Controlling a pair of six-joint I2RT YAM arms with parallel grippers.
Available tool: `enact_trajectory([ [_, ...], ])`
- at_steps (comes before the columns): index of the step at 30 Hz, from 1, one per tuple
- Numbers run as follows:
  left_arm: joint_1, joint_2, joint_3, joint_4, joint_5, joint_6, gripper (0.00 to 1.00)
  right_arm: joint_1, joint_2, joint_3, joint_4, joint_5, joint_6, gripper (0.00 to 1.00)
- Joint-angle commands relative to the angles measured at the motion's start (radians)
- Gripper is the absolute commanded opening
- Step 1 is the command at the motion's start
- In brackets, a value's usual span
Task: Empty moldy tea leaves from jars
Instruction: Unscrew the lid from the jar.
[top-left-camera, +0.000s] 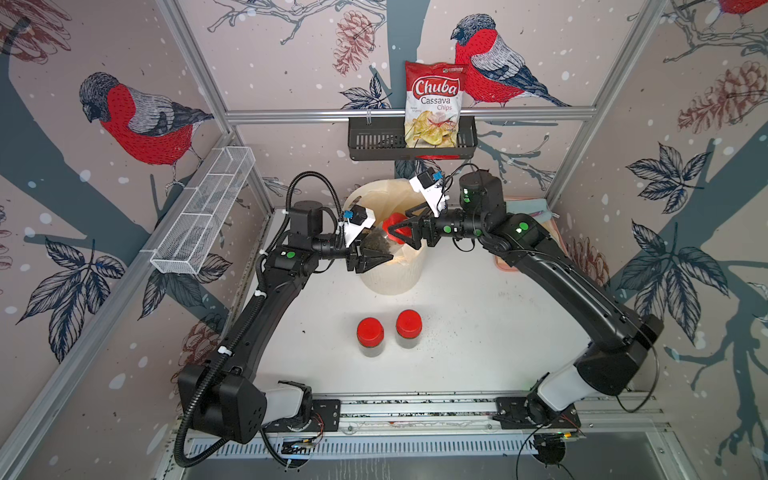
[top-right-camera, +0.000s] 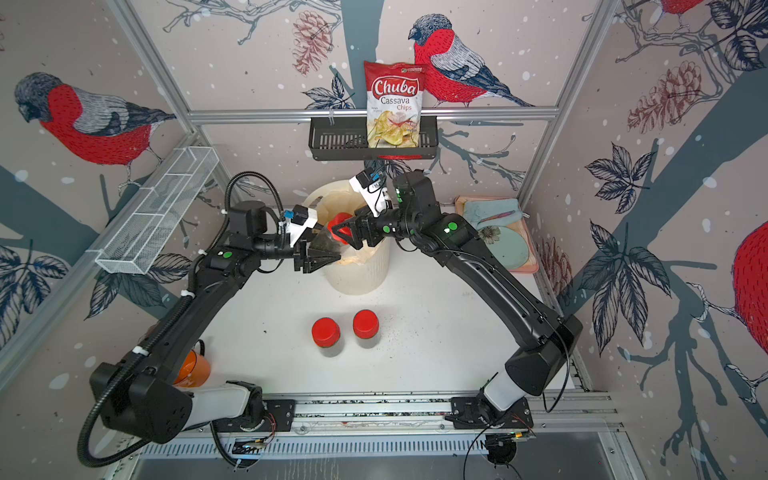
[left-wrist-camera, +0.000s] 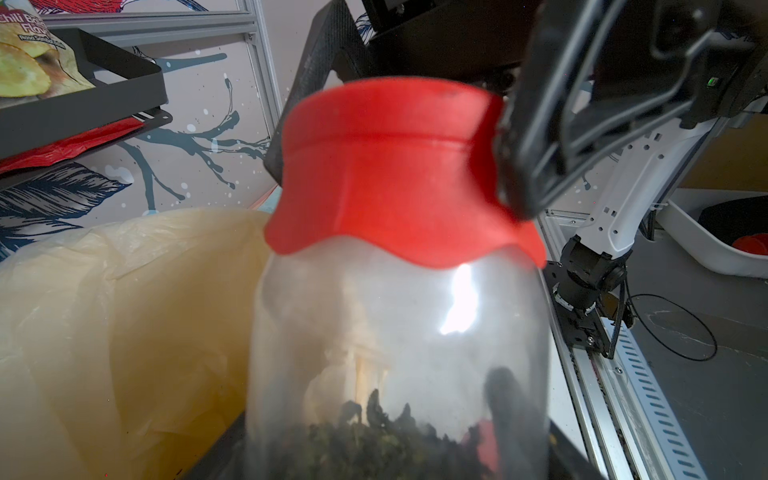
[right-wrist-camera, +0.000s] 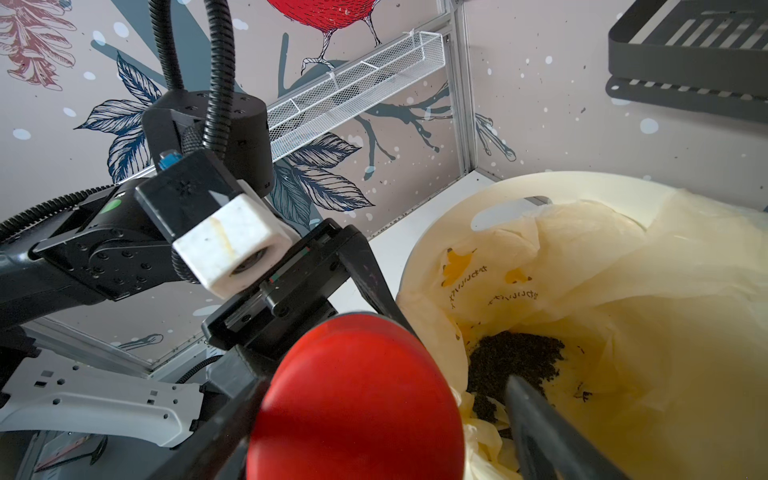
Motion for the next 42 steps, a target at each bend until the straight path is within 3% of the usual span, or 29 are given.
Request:
enact_trajectory([
  [1, -0.002, -0.002, -0.001, 0.036, 0.019, 0.013, 0.28, -0.005, 0.002, 0.007, 0.006, -0.012, -0.012, 0.85],
  [24, -0.002, -0.007, -0.003, 0.036, 0.021, 0.016, 0.28, -0.008, 0.013, 0.0, 0.023, -0.066, -0.139, 0.46],
  [42, -0.003, -0.011, -0.006, 0.036, 0.033, 0.018, 0.28, -0.039, -0.009, -0.044, 0.06, -0.218, -0.486, 0.41],
])
